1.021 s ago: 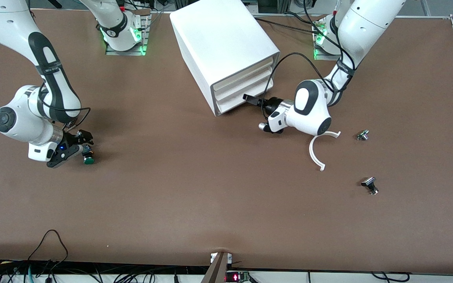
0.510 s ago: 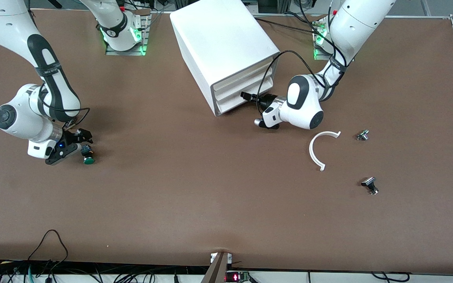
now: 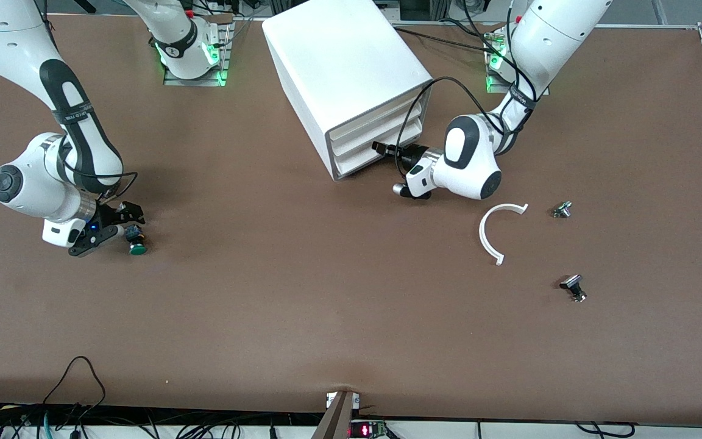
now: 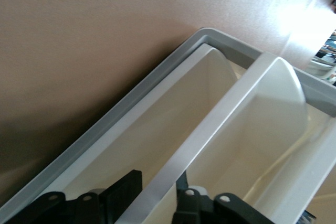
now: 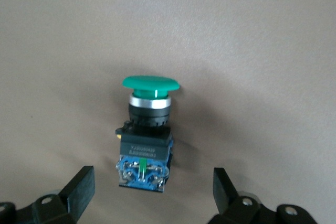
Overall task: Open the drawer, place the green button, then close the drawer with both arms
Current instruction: 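Pull the top drawer open with the left gripper while the right gripper lifts the button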
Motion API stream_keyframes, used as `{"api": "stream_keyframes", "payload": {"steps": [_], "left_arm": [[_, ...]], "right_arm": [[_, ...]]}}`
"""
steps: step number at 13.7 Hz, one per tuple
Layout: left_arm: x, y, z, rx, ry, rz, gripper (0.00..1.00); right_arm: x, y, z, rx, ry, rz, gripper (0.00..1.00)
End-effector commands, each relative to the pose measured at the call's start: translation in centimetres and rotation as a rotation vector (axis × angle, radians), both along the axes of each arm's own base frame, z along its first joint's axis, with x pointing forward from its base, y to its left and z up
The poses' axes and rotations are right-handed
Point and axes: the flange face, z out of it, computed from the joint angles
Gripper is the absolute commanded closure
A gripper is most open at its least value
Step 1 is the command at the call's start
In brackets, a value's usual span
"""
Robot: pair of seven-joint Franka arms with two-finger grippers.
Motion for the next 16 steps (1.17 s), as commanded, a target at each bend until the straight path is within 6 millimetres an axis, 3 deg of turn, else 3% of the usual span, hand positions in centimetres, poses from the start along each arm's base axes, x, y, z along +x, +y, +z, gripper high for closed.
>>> {"api": "stream_keyframes", "payload": {"steps": [1,5,7,8,9,11,16], "left_arm": [[0.7,2.3,-1.0,0.069,-0.014,0.028,0.81],[2.3,4.8,-1.3,0.086,-0.018,0.072,0.78],[3.0,5.8,-1.3,0.087,-0.019,0.087,0.72],[3.4,6.5,-1.4,0.091,-0.02,0.1,0.71],[3.8,7.2,-1.7,0.092,-0.021,0.11,0.67],[5.3,8.3,-1.6,0.085,-0.03,0.139,0.64],[7.2,9.1,-0.7,0.078,-0.055,0.153,0.64]], "right_arm": [[1.5,0.2,-0.1,0.011,-0.025,0.015,0.0],[1.7,1.1,-0.3,0.014,-0.024,0.02,0.01],[1.7,1.5,-0.4,0.014,-0.021,0.034,0.07],[1.7,1.6,-0.5,0.014,-0.02,0.041,0.16],[1.6,1.6,-0.6,0.015,-0.017,0.046,0.36],[1.6,1.4,-0.7,0.015,-0.018,0.078,0.62],[1.6,0.8,-0.3,0.014,-0.026,0.138,1.0]]}}
